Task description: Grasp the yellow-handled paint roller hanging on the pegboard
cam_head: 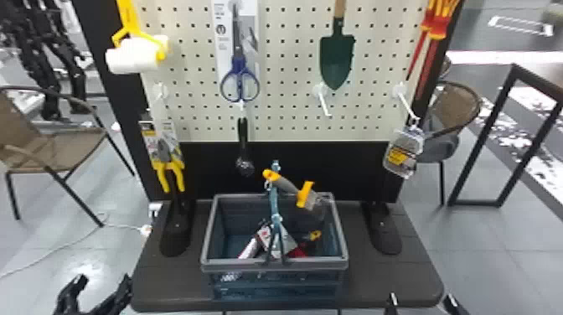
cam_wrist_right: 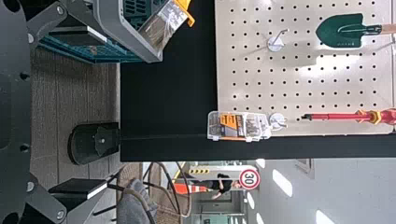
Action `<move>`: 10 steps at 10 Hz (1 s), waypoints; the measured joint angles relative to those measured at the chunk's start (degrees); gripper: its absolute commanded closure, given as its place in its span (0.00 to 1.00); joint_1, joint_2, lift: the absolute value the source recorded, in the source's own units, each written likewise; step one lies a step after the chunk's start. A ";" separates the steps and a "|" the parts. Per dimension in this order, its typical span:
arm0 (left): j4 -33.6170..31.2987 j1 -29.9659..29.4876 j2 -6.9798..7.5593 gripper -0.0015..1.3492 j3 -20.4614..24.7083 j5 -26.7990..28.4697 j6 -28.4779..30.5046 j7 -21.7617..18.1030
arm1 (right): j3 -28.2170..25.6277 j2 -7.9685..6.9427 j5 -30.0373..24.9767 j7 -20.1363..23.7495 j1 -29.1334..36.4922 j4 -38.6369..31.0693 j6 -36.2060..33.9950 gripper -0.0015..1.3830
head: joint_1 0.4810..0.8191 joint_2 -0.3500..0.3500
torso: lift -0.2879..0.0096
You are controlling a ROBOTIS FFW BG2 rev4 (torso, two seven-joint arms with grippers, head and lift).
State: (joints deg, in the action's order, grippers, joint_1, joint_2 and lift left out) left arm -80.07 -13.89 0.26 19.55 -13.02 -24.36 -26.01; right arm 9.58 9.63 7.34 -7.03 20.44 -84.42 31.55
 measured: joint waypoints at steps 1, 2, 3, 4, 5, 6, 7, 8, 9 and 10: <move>0.00 -0.02 0.00 0.29 0.24 0.46 -0.03 0.01 | 0.00 0.07 0.01 0.00 0.03 0.00 0.00 0.15 | 0.20 0.50 | 0.63; 0.00 -0.13 0.00 0.29 0.31 0.73 0.04 0.01 | 0.00 0.04 -0.02 -0.05 0.09 0.00 0.00 0.15 | 0.20 0.50 | 0.63; 0.00 -0.14 0.00 0.29 0.16 0.78 0.15 0.00 | 0.00 0.03 -0.02 -0.11 0.23 -0.01 0.00 0.15 | 0.20 0.50 | 0.63; 0.00 -0.14 0.00 0.29 0.18 0.78 0.23 0.00 | 0.00 0.14 0.02 -0.11 0.27 -0.08 0.00 0.15 | 0.20 0.50 | 0.63; 0.00 -0.22 0.00 0.29 0.34 0.80 0.27 0.00 | 0.00 0.17 0.04 -0.13 0.22 -0.11 0.00 0.15 | 0.20 0.50 | 0.63; 0.00 -0.21 0.00 0.30 0.37 0.80 0.31 0.00 | 0.00 0.16 0.05 -0.17 0.20 -0.12 0.00 0.15 | 0.20 0.50 | 0.63; -0.25 0.04 0.00 0.30 0.18 0.75 0.91 -0.02 | 0.00 0.18 0.10 -0.18 0.30 -0.10 0.00 0.15 | 0.20 0.50 | 0.63; -2.05 0.32 0.00 0.30 -0.08 0.81 3.60 -0.15 | 0.00 0.17 0.13 -0.18 0.35 -0.10 0.00 0.15 | 0.20 0.50 | 0.63; -5.98 0.49 0.00 0.30 -0.11 1.60 8.59 -0.18 | 0.00 0.14 0.13 -0.18 0.28 -0.11 0.00 0.15 | 0.20 0.50 | 0.63; -10.06 0.98 0.00 0.30 0.31 1.81 13.66 -0.30 | 0.00 0.15 0.14 -0.19 0.30 -0.16 0.00 0.15 | 0.20 0.50 | 0.63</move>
State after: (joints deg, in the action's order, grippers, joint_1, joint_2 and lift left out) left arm -90.12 -12.91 0.26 19.86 -11.21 -10.70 -26.32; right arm 9.58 9.78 7.47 -7.21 20.74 -84.58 31.55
